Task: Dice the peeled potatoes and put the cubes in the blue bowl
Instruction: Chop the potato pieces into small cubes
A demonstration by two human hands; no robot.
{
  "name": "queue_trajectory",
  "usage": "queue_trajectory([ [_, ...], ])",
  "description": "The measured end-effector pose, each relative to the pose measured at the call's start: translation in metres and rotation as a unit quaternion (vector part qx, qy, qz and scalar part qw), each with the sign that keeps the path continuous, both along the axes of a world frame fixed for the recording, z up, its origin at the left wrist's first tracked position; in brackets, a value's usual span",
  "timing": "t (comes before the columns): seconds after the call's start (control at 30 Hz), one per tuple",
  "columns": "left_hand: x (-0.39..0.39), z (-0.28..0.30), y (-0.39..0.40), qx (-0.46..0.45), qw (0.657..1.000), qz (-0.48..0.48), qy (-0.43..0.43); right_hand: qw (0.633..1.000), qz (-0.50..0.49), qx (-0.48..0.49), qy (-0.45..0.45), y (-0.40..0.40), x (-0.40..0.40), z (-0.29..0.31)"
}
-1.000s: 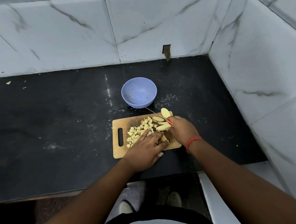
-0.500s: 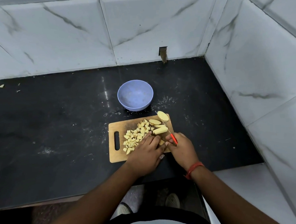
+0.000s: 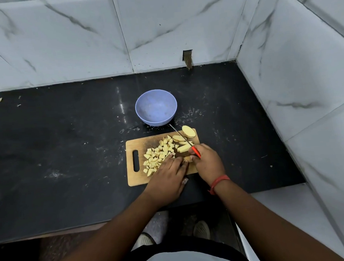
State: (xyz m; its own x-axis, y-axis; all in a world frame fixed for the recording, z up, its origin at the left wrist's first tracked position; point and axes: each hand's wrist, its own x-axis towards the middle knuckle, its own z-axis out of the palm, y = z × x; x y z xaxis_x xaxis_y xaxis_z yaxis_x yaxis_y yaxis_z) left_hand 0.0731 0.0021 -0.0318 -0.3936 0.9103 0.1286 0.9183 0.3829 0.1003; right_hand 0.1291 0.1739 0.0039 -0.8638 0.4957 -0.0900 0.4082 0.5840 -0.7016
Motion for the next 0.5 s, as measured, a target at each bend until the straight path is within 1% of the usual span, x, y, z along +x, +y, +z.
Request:
queue_trajectory([
  [0.1, 0.004, 0.000, -0.001, -0.002, 1.000, -0.002, 0.003, 0.997, -0.060, -0.036, 0.032, -0.002, 0.009, 0.011],
  [0.17, 0.006, -0.001, -0.004, -0.005, 1.000, 0.000, 0.005, 0.995, -0.075, -0.059, 0.026, -0.006, 0.027, 0.017],
  [0.27, 0.007, 0.000, -0.004, -0.006, 1.000, 0.006, 0.003, 0.996, -0.043, -0.050, -0.059, -0.017, 0.052, 0.018],
  [0.37, 0.005, 0.003, -0.002, -0.004, 1.000, 0.003, 0.002, 0.989, -0.001, -0.026, -0.144, -0.027, 0.064, 0.016],
  [0.5, 0.004, 0.004, -0.003, -0.005, 1.000, 0.003, 0.004, 0.983, 0.023, -0.003, -0.182, -0.035, 0.072, 0.018],
])
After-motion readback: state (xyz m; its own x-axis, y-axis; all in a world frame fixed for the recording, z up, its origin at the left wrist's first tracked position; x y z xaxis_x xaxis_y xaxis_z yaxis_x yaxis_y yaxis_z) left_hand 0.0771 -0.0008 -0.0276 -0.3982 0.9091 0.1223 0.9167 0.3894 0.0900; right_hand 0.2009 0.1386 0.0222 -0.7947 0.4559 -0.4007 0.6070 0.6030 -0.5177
